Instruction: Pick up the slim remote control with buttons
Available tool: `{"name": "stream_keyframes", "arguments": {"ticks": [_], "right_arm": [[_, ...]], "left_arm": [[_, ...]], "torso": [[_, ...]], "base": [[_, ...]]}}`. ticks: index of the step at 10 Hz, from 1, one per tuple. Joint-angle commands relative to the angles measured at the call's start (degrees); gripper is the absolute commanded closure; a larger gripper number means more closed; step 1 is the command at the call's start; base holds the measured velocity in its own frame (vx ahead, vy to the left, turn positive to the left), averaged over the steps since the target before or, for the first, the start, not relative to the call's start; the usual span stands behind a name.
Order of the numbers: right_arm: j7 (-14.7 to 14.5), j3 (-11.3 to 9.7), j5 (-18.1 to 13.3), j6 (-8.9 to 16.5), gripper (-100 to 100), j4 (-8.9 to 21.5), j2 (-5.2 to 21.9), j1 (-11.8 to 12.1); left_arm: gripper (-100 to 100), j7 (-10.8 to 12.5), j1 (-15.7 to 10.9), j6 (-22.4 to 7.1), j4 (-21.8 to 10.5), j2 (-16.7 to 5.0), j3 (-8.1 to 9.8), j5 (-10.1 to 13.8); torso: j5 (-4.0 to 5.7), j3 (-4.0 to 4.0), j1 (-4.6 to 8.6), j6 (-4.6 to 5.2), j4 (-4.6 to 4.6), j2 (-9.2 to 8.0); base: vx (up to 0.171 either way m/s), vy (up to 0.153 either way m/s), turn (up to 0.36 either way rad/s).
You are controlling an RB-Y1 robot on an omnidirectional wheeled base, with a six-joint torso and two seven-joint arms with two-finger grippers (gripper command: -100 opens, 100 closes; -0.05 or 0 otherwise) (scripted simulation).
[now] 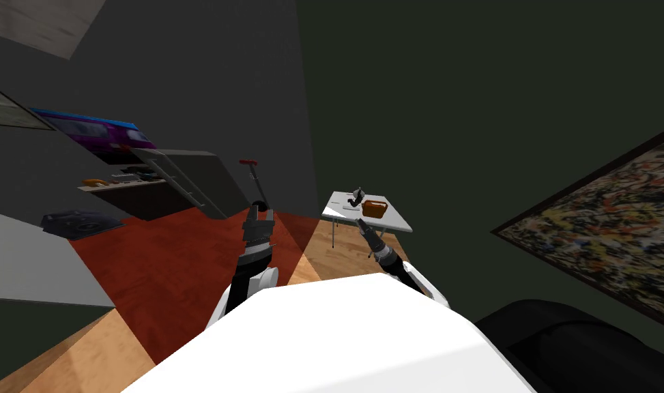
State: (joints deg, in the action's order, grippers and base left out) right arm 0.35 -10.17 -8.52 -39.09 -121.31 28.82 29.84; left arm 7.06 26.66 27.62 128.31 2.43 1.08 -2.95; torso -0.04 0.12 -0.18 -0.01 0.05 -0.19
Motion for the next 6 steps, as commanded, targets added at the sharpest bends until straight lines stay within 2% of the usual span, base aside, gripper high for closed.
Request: {"name": "stream_keyframes", "arguments": {"ticks": [1,2,3,4,5,6], "right_arm": [[0.0,-0.5,-0.7,-0.2,-100,0.9,2.6,0.1],[-0.1,-1.8,-2.1,-0.5,-100,3.1,4.6,-0.1],[-0.1,-1.8,-2.1,-0.5,-100,3.1,6.0,-0.1],[-0.2,-3.1,-3.6,-0.8,-100,5.4,7.8,-0.4],[-0.2,-3.1,-3.6,-0.8,-100,5.4,9.5,-0.4],[-0.3,-4.5,-5.1,-1.1,-100,7.8,11.3,-0.7]], "left_arm": [[0,0.0,0.0,0.0,0.0,0.0,0.00,0.0],[0,0.0,0.0,0.0,0.0,0.0,0.00,0.0],[0,0.0,0.0,0.0,0.0,0.0,0.00,0.0],[0,0.0,0.0,0.0,0.0,0.0,0.00,0.0],[0,0.0,0.0,0.0,0.0,0.0,0.00,0.0],[0,0.0,0.0,0.0,0.0,0.0,0.00,0.0]], "torso": [[0.00,0.00,0.00,0.00,0.00,0.00],[0.00,-0.01,0.04,0.03,0.00,0.01],[0.01,0.00,0.02,0.00,0.00,0.01],[0.00,-0.02,0.02,0.02,-0.01,0.05],[-0.01,-0.04,-0.06,0.00,-0.01,0.07],[-0.01,-0.05,0.00,0.02,-0.02,0.09]], "base": [[-0.042,0.050,0.049],[-0.050,0.054,0.084],[-0.035,0.058,0.061],[-0.028,0.079,0.139],[-0.027,0.061,0.058],[-0.026,0.076,0.119]]}}
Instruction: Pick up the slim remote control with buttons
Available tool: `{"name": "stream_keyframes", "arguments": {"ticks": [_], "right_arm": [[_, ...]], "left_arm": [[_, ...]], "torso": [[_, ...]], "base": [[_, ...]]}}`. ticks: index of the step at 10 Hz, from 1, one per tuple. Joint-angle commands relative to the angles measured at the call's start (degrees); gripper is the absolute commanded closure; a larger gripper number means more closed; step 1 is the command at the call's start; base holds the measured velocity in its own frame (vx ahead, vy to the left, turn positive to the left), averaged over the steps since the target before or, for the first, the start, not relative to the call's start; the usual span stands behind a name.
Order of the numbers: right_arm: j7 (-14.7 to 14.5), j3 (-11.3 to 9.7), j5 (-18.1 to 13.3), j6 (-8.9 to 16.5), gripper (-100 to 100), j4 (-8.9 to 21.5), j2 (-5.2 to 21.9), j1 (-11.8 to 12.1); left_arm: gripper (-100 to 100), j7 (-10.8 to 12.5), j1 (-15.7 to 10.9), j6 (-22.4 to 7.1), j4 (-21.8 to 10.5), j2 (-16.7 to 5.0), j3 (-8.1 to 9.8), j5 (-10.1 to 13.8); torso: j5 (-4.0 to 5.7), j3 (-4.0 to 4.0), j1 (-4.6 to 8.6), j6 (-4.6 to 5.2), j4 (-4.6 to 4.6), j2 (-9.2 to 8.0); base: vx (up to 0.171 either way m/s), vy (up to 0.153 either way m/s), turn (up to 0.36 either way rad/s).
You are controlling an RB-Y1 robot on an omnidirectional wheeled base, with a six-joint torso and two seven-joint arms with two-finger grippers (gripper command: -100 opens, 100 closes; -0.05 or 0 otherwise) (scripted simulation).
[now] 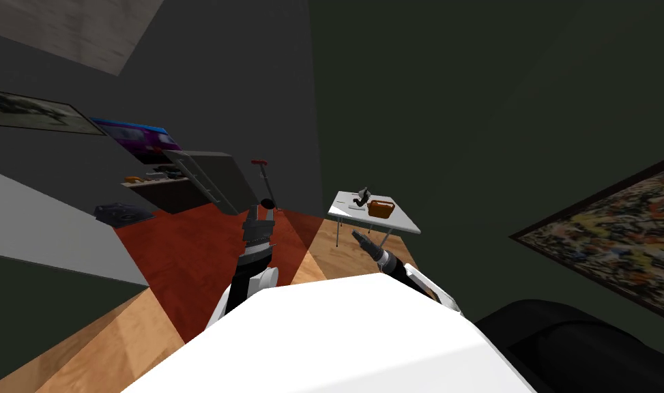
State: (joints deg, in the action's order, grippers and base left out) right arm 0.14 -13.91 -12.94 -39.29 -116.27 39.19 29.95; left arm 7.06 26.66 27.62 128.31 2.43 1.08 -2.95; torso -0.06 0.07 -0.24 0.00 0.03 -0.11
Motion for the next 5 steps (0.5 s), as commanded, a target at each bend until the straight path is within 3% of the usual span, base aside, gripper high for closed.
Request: {"name": "stream_keyframes", "arguments": {"ticks": [1,2,5], "right_arm": [[-0.1,-0.7,-0.7,-0.9,-100,2.7,2.6,-0.8],[-0.1,-0.7,-0.7,-0.9,-100,2.7,2.6,-0.8],[-0.5,-3.5,-3.7,-1.5,-100,7.6,8.2,-1.4]], "left_arm": [[0,0.0,0.0,0.0,0.0,0.0,0.00,0.0],[0,0.0,0.0,0.0,0.0,0.0,0.00,0.0],[0,0.0,0.0,0.0,0.0,0.0,0.01,0.0]], "torso": [[0.00,0.00,0.00,0.00,0.00,0.00],[0.01,-0.01,0.06,0.02,0.00,0.01],[0.03,-0.04,0.15,0.02,-0.01,0.07]], "base": [[-0.024,0.059,0.055],[-0.010,0.018,-0.012],[-0.011,0.051,0.115]]}}
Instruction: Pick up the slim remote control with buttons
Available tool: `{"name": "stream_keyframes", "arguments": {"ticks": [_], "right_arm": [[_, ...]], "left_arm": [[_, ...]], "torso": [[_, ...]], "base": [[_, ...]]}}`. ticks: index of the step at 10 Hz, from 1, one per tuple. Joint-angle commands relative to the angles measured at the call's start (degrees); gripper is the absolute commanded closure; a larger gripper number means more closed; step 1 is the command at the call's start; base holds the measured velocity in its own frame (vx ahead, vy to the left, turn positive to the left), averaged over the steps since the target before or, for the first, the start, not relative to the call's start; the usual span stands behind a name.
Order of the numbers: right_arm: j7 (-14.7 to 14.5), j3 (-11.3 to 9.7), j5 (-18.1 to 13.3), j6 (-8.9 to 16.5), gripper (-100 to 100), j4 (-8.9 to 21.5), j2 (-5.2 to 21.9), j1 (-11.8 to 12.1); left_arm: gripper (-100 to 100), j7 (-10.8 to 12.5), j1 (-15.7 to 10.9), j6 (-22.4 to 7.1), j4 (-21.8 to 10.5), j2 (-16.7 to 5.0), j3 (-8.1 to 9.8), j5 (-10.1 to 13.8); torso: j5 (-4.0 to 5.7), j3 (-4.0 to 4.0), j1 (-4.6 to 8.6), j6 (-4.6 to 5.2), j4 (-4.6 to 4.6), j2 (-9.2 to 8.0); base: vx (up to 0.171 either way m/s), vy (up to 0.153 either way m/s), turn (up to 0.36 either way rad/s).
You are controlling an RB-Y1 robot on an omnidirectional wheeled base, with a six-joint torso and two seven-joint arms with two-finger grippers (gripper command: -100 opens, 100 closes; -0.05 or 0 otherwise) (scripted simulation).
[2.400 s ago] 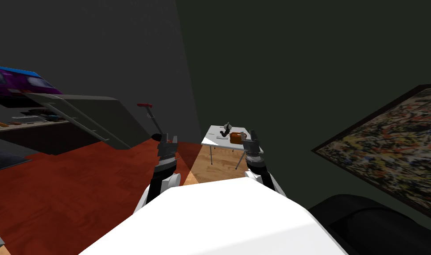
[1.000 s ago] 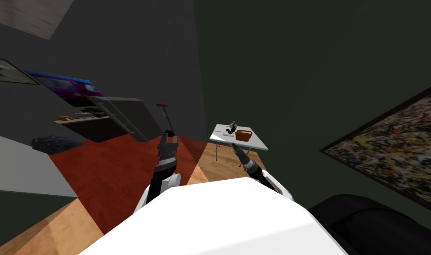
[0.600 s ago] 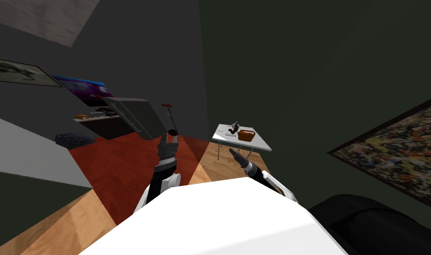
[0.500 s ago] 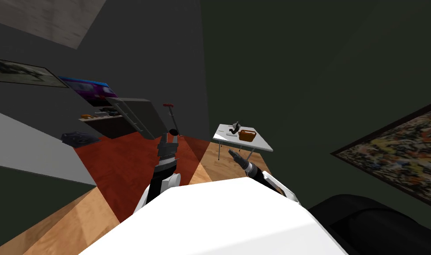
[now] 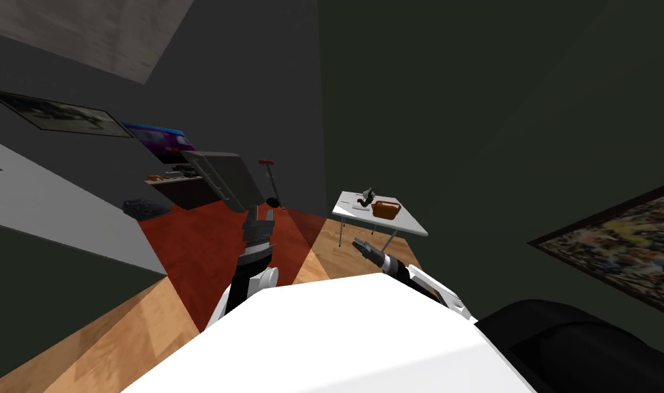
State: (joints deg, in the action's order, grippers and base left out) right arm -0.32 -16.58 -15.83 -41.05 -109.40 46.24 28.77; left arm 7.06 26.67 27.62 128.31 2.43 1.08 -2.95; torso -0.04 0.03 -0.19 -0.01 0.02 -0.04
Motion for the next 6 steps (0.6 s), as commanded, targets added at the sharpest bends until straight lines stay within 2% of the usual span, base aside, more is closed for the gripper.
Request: {"name": "stream_keyframes", "arguments": {"ticks": [1,2,3,4,5,6], "right_arm": [[0.0,-0.8,-0.8,0.3,-100,0.9,2.6,-0.2],[-0.3,-2.2,-2.4,0.0,-100,3.5,4.3,-0.6],[-0.3,-2.2,-2.4,0.0,-100,3.5,5.8,-0.6],[-0.6,-3.6,-3.9,-0.2,-100,6.1,7.7,-1.0],[-0.6,-3.6,-3.9,-0.2,-100,6.2,9.5,-1.0],[-0.9,-4.9,-5.3,-0.5,-100,8.5,11.4,-1.5]], "left_arm": [[0,0.0,0.0,0.0,0.0,0.0,0.00,0.0],[0,0.0,0.0,0.0,0.0,0.0,0.01,0.0],[0,0.0,0.0,0.0,0.0,0.0,0.00,0.0],[0,0.0,0.0,0.0,0.0,0.0,0.01,0.0],[0,0.0,0.0,0.0,0.0,0.0,0.00,0.0],[0,0.0,0.0,0.0,0.0,0.0,0.01,0.0]], "torso": [[0.00,0.00,0.00,0.00,0.00,0.00],[-0.01,-0.01,0.02,0.03,0.00,0.02],[0.00,-0.02,0.00,0.00,-0.01,0.04],[-0.01,-0.02,0.05,0.04,0.00,0.03],[0.00,-0.03,0.04,0.01,-0.01,0.05],[-0.01,-0.04,0.02,0.03,-0.01,0.07]], "base": [[-0.003,0.064,0.068],[0.000,0.069,0.120],[0.002,0.052,0.075],[0.007,0.060,0.132],[0.013,0.066,0.088],[0.023,0.087,0.156]]}}
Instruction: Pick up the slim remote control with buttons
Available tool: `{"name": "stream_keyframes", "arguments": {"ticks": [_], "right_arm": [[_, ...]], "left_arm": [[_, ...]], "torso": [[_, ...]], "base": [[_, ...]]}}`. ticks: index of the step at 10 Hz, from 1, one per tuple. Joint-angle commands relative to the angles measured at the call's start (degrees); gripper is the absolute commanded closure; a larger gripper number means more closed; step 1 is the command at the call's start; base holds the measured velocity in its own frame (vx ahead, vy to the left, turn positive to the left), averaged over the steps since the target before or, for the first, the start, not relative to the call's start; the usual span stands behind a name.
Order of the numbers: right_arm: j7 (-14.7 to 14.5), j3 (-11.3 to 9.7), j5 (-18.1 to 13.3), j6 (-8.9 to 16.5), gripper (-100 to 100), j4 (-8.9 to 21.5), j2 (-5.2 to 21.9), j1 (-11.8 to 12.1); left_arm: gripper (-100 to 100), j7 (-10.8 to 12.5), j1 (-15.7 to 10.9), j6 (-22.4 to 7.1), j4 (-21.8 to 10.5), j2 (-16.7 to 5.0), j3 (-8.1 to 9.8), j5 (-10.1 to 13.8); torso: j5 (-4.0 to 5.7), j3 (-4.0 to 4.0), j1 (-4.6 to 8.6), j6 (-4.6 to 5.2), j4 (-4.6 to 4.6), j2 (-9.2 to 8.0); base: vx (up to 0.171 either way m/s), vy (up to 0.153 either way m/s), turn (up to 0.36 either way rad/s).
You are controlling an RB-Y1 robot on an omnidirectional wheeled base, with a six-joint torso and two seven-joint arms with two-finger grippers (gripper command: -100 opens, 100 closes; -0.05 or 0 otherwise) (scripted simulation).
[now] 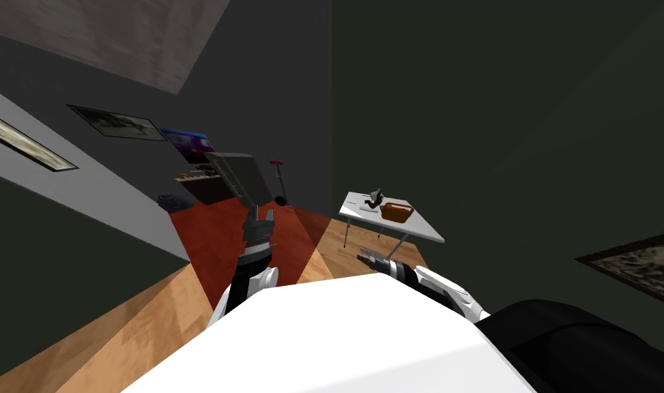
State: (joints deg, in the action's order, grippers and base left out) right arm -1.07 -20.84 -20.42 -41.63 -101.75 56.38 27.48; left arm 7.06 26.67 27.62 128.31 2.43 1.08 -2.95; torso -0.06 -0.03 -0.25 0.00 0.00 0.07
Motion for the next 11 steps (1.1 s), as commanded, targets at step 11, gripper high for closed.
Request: {"name": "stream_keyframes", "arguments": {"ticks": [11], "right_arm": [[-1.6,-5.9,-6.3,-1.0,-100,12.4,16.1,-2.0]], "left_arm": [[0,0.0,0.0,0.0,0.0,0.0,0.01,0.0]], "torso": [[0.03,-0.01,0.15,0.01,0.00,0.02]], "base": [[0.025,0.049,0.084]]}}
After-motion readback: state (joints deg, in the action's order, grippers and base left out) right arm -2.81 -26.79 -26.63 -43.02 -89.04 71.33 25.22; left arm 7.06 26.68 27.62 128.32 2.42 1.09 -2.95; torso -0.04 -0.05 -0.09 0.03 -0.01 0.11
